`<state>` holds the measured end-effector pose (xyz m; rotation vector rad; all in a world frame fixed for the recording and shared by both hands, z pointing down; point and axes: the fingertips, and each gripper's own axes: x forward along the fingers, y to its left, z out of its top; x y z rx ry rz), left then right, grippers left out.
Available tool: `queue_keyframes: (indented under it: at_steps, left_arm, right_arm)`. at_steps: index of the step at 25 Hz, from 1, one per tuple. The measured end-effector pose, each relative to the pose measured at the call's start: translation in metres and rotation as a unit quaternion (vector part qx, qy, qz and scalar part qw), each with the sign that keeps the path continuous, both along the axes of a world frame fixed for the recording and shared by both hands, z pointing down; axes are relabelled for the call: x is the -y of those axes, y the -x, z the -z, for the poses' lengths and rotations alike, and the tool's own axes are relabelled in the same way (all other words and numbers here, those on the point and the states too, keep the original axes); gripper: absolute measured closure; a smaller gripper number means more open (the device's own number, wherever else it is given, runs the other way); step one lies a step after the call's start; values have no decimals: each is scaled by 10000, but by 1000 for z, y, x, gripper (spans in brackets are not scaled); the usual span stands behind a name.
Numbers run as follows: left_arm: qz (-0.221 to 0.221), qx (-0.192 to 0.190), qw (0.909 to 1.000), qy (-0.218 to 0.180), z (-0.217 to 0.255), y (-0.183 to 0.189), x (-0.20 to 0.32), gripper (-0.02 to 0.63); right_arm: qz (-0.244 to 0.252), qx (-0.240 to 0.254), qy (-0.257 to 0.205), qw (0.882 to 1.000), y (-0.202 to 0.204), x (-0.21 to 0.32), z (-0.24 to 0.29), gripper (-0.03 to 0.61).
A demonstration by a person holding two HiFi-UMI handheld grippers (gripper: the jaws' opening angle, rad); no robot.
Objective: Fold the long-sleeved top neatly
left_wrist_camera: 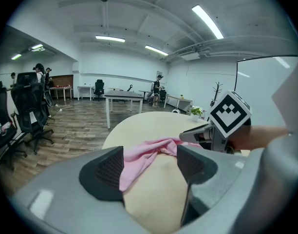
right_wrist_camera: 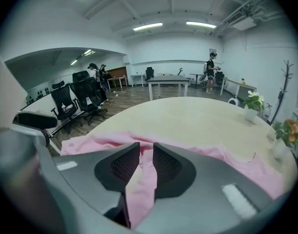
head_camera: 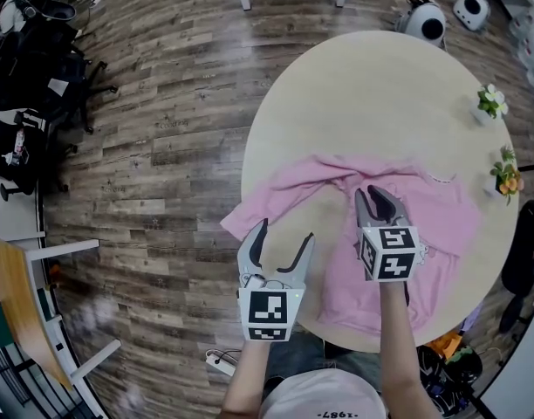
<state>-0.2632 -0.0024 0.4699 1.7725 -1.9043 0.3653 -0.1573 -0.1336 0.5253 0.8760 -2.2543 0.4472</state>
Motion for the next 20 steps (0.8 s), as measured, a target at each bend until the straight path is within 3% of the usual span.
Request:
queue_keyframes:
  at_steps: [10,20]
  left_arm:
    - [293,-8,9996,-33,3,35,-21,275]
    - [797,-60,9967,109,-10,66,-58,275]
  right_arm:
    - [908,314,-290,9950,83,-20,35,454]
    - [2158,246,41,9761,146,-91,5,457]
